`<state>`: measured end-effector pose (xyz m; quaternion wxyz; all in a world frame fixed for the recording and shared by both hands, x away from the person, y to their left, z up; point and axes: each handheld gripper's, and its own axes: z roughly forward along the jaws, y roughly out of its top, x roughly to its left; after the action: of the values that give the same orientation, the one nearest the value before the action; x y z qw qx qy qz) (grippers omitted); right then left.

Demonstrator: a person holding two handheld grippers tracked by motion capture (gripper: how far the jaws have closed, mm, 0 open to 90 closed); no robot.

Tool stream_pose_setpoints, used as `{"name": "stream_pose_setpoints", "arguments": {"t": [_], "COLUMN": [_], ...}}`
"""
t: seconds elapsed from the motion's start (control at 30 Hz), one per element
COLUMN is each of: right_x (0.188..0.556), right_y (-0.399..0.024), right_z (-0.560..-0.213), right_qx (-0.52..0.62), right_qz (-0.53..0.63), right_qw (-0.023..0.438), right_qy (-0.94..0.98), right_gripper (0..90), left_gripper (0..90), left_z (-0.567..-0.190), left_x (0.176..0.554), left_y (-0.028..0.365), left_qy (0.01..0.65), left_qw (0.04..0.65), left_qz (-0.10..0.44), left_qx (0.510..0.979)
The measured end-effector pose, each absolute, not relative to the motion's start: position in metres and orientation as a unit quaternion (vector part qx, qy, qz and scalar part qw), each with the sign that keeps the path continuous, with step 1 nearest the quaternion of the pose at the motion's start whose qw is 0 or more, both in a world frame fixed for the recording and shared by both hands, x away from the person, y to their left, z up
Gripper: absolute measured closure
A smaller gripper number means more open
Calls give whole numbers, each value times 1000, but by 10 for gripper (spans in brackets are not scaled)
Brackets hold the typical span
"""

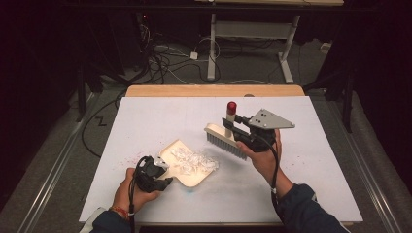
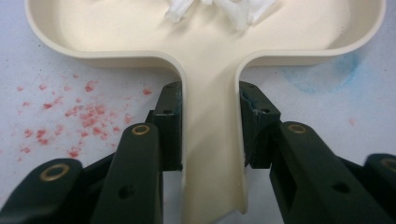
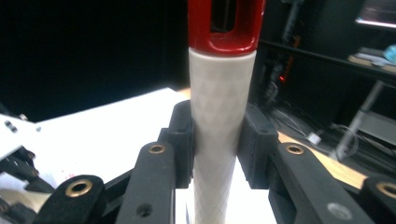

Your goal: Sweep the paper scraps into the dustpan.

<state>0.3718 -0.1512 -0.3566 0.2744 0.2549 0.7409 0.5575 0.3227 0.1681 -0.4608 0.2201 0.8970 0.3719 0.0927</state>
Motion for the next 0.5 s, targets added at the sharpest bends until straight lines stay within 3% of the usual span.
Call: {"name": "stream_pose_setpoints", "arguments": {"t": [0.17, 0.5], "right_x": [358, 344], "right_y": [-146, -102], "right_z": [-368, -378], "right_qx": [252, 237], "right_qz": [525, 528], "right_qw": [286, 261], "right_qy": [761, 772], "right_gripper": [704, 704], "left_gripper": [635, 635], "left_z": [-460, -460], "left_x": [323, 323], "left_y": [167, 166], "left_qy": [374, 374], "left_qw": [218, 221], "left_qz": [92, 92], "left_qx": [897, 896]}}
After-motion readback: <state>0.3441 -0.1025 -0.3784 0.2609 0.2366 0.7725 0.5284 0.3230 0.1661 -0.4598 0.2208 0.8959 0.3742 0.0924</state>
